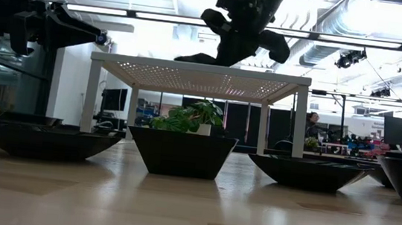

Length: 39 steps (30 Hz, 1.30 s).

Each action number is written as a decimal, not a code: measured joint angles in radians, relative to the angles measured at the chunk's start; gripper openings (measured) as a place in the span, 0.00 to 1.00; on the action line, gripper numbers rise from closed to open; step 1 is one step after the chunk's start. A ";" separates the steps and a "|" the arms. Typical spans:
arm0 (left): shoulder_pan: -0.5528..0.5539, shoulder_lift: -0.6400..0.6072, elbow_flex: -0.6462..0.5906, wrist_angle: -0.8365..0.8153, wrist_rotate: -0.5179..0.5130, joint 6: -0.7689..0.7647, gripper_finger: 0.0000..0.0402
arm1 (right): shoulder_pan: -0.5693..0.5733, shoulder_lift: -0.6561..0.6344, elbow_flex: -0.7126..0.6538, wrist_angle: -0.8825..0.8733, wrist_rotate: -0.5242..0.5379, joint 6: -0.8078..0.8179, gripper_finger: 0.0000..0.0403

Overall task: Pick & Place Mini shaped plates
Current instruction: Put the distorted square plate on the shelf, then put the leaf shaped plate on the shelf

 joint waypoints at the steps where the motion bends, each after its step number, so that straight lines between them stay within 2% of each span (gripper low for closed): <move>1: 0.000 0.000 0.000 0.000 0.000 0.000 0.44 | 0.000 0.000 0.000 0.000 -0.001 0.000 0.00; 8: 0.000 0.000 0.000 0.000 0.000 0.000 0.44 | 0.001 0.006 0.000 0.009 -0.004 0.000 0.01; 16: 0.000 0.000 0.000 0.000 0.000 0.000 0.44 | 0.001 0.006 0.000 0.006 0.010 0.054 0.07; 24: 0.000 0.000 0.000 0.000 0.000 0.000 0.44 | 0.003 0.006 0.000 0.009 0.086 0.100 0.21; 33: 0.000 0.000 0.000 0.000 0.000 0.000 0.44 | 0.022 -0.022 0.000 0.027 0.117 0.134 0.39; 39: 0.000 0.000 0.000 0.000 0.000 0.000 0.44 | 0.080 -0.055 0.001 0.007 0.254 0.211 0.46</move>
